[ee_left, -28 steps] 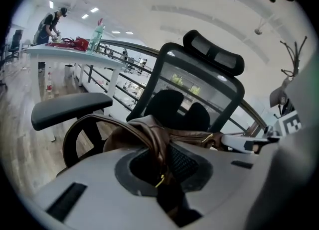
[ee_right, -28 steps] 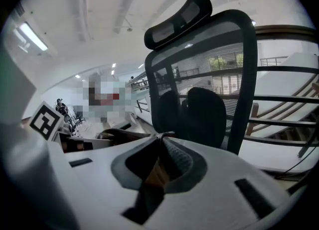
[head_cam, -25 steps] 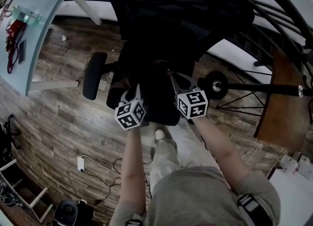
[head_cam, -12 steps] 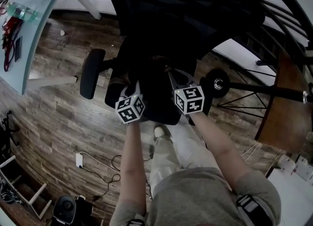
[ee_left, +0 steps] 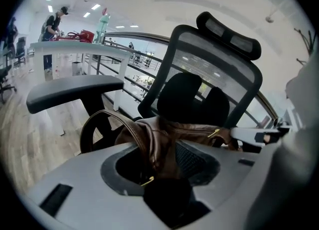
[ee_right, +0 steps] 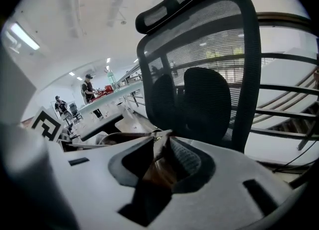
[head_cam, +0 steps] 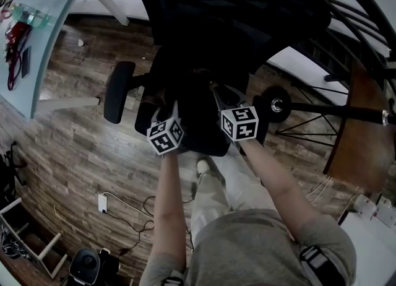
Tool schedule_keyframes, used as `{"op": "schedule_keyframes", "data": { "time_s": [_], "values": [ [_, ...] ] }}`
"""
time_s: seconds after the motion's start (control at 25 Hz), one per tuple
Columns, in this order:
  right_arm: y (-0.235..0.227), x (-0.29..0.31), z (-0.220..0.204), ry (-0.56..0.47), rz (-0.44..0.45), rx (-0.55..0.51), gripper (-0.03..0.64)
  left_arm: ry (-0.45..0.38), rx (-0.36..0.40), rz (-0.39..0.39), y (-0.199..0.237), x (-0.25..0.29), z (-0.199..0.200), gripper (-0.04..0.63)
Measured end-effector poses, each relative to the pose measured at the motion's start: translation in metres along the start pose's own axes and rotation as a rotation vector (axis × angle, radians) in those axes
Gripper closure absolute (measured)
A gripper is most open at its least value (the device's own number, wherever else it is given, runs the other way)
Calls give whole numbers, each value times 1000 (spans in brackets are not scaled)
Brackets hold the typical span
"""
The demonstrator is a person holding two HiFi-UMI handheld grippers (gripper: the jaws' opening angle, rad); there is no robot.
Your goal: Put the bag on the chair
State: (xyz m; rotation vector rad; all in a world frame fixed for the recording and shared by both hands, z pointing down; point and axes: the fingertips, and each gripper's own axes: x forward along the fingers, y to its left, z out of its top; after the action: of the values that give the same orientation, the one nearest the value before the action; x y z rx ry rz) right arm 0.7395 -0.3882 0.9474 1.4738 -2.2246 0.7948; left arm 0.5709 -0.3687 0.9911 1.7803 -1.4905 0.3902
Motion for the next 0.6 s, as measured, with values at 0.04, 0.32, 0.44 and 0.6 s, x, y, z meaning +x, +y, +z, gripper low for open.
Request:
{"op": "schedule_keyframes", "data": {
  "time_s": [0.04,0.32,0.44,0.6],
  "values": [
    [0,-2,0,2,2,4,539,-11,-16,-7,0,-3,1,409],
    [6,-20,3,-12,-12,-24,430,-55,-39,27,4,-27,5,313],
    [9,-32,5,-15,-15,-36,430,-73,-37,25,-1,-39,11,313],
    [16,-49,6,-29,-19,-28,430,-82,-16,1,-14,-54,16,313]
  ]
}}
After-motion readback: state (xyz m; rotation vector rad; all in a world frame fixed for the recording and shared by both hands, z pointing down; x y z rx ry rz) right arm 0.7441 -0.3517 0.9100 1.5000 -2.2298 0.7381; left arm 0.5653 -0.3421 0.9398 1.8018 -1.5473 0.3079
